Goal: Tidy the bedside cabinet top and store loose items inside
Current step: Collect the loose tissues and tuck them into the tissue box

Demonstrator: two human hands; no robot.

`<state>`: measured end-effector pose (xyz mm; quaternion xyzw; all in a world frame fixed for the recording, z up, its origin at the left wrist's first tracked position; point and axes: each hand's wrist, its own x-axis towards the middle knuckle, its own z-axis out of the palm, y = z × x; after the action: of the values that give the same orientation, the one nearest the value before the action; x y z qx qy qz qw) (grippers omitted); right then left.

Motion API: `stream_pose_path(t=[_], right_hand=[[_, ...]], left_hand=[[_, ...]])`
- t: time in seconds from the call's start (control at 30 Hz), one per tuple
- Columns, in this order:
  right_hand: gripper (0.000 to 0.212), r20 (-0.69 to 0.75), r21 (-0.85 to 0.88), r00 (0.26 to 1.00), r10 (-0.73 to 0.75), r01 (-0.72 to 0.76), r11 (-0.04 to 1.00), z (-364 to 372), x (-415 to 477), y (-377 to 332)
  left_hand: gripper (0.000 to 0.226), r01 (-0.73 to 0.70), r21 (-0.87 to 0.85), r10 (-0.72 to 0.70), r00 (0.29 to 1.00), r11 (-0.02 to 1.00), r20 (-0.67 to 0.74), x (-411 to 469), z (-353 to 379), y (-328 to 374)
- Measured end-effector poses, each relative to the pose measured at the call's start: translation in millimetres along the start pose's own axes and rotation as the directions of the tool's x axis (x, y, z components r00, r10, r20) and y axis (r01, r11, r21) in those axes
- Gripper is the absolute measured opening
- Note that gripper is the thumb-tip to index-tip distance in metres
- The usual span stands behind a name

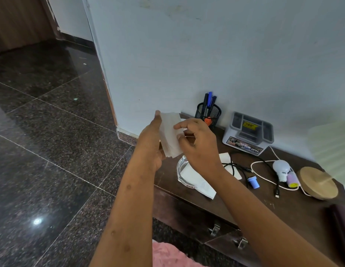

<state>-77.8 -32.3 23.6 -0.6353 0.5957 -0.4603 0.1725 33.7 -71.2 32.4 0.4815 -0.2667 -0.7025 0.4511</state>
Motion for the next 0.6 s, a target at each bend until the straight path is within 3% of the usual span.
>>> stream_pose_path(t=[0.2, 0.37, 0.6], right_hand=[[0.029, 0.011, 0.075, 0.992, 0.127, -0.127, 0.989, -2.1, 1.2, -1.8], [0.041, 0.019, 0.172, 0.988, 0.155, -0.156, 0.973, -1.7, 2.4, -3.5], [0.043, 0.077, 0.229, 0.964, 0.256, -0.267, 0.936, 7.5, 3.0, 20.2]], left_hand=[[0.052, -0.056, 0.049, 0.05, 0.992, 0.997, 0.115, 0.8, 1.7, -1.0], [0.015, -0.08, 0.099, 0.071, 0.994, 0.992, 0.085, 2.4, 2.6, -5.2], [0.012, -0.024, -0.126, 0.016, 0.998, 0.992, -0.068, 6.6, 0.6, -1.9]])
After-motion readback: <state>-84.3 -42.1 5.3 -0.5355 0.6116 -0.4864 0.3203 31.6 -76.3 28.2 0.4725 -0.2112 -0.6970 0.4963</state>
